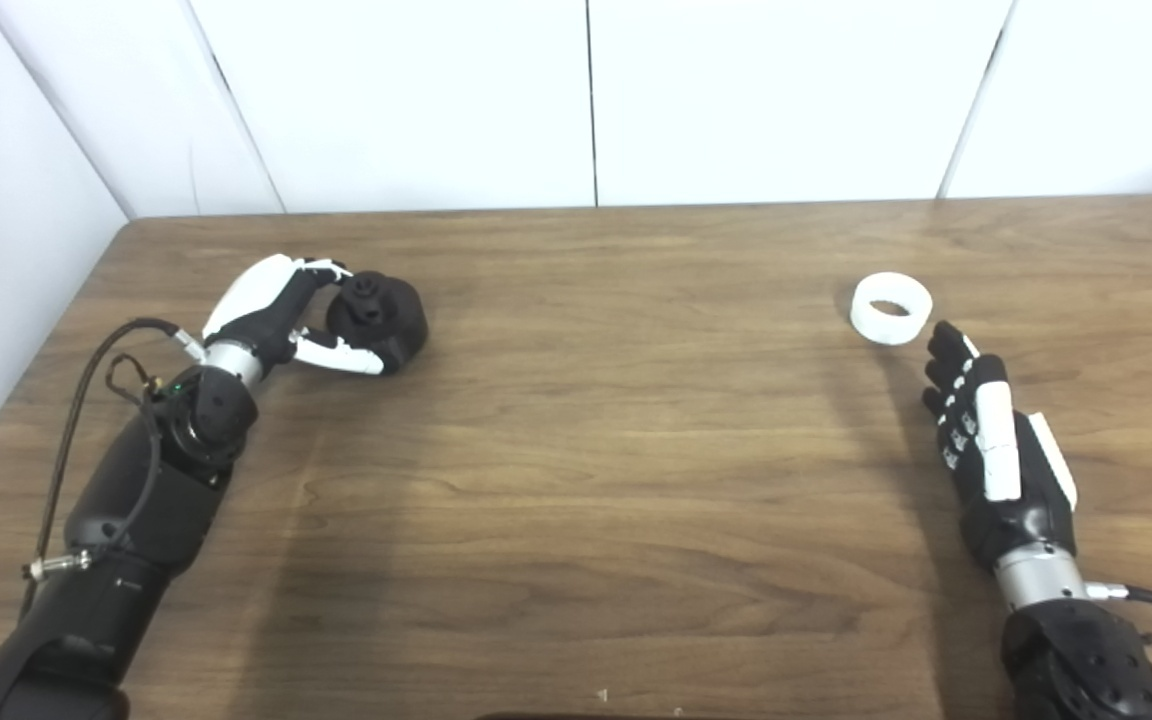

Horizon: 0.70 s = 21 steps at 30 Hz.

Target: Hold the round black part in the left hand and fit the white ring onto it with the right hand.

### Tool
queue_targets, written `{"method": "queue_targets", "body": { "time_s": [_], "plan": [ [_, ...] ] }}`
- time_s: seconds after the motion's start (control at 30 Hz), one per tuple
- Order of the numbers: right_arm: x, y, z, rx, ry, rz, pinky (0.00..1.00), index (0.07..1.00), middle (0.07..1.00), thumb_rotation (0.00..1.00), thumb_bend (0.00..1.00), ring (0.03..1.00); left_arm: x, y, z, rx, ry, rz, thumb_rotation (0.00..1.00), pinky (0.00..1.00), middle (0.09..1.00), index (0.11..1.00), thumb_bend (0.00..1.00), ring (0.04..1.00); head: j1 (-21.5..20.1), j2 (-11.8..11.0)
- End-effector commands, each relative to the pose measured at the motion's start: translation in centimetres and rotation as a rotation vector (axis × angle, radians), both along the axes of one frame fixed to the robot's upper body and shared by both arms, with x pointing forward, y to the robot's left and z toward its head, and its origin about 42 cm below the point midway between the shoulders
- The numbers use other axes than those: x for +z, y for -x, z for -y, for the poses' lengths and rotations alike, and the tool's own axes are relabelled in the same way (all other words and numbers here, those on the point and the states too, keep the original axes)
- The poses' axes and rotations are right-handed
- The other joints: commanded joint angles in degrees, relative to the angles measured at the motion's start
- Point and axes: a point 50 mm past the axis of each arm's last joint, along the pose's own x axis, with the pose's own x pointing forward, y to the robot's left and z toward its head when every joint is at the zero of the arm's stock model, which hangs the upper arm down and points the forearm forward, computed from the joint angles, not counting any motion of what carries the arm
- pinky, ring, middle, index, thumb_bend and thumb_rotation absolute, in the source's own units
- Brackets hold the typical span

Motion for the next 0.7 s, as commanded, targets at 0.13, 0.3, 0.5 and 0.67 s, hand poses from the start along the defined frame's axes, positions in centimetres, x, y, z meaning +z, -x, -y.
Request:
{"method": "queue_targets", "body": {
  "time_s": [0.13, 0.3, 0.5, 0.67],
  "plan": [
    [1.3, -0.5, -0.2, 0.022, 0.006, 0.054, 1.00, 0.955, 0.970, 1.00, 0.62, 0.986, 3.0, 0.3, 1.0, -0.083, -0.031, 0.101, 0.35, 0.93, 0.927, 0.688, 0.86, 0.990, 0.1, 0.3],
    [1.4, -0.4, -0.3, 0.028, 0.008, 0.051, 1.00, 0.958, 0.972, 1.00, 0.63, 0.987, 2.9, 1.3, 2.1, -0.119, -0.023, 0.103, 0.34, 0.93, 0.920, 0.676, 0.87, 0.984, 0.2, 0.6],
    [1.4, -0.4, -0.5, 0.031, 0.010, 0.045, 1.00, 0.959, 0.972, 1.00, 0.62, 0.990, 2.8, 2.2, 3.2, -0.162, -0.004, 0.110, 0.32, 0.92, 0.915, 0.662, 0.87, 0.981, 0.2, 0.7],
    [1.3, -0.4, -0.7, 0.032, 0.011, 0.038, 1.00, 0.960, 0.973, 1.00, 0.63, 0.993, 2.8, 3.8, 5.6, -0.226, -0.012, 0.099, 0.34, 0.93, 0.917, 0.663, 0.89, 0.981, 0.1, 1.1]
  ]
}}
